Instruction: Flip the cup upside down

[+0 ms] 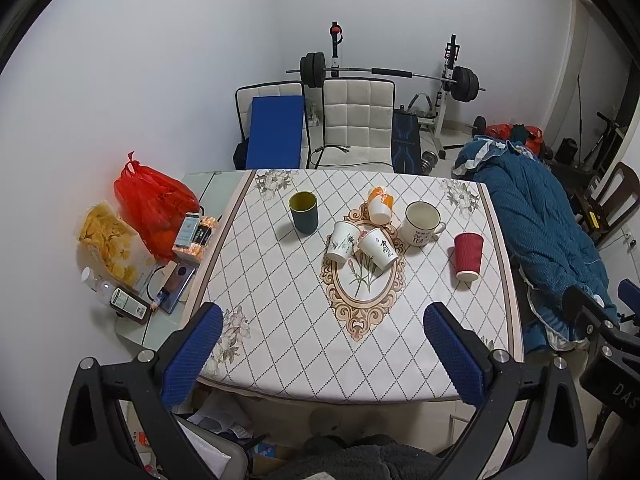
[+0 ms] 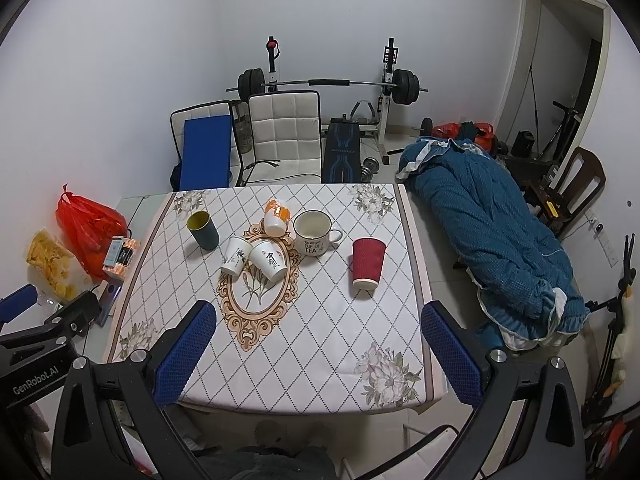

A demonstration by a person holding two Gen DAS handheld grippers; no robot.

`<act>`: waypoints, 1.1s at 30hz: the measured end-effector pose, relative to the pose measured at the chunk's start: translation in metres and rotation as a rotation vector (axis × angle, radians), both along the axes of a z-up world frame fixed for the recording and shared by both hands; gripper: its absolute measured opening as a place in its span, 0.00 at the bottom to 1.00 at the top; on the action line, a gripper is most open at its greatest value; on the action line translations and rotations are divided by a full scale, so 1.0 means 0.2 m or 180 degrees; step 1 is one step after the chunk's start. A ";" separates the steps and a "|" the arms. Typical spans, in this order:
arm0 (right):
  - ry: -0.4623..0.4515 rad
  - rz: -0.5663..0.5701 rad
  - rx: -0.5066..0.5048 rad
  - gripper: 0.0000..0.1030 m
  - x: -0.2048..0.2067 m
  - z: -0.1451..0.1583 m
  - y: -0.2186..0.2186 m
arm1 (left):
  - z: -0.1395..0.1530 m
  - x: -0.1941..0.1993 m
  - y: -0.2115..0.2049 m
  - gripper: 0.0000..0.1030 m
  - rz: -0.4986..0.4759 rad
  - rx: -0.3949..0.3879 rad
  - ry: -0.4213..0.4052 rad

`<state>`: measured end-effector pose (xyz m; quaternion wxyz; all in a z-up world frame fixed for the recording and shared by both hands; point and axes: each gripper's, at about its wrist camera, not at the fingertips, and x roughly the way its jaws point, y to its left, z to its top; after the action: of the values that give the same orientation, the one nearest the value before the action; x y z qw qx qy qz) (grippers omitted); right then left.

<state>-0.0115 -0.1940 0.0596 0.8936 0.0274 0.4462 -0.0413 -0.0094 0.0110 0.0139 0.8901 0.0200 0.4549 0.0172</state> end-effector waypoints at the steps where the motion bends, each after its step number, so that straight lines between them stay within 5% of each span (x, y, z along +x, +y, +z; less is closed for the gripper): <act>1: -0.0003 -0.0003 0.0000 1.00 0.00 0.00 0.00 | 0.00 0.00 0.00 1.00 0.0000 0.0003 -0.0002; 33: -0.0021 -0.0046 -0.0010 1.00 -0.03 0.02 -0.04 | 0.02 0.00 -0.04 1.00 -0.0012 -0.0009 -0.0009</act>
<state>-0.0178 -0.2019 0.0627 0.8948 0.0293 0.4429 -0.0483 -0.0093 0.0026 0.0180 0.8908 0.0196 0.4536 0.0149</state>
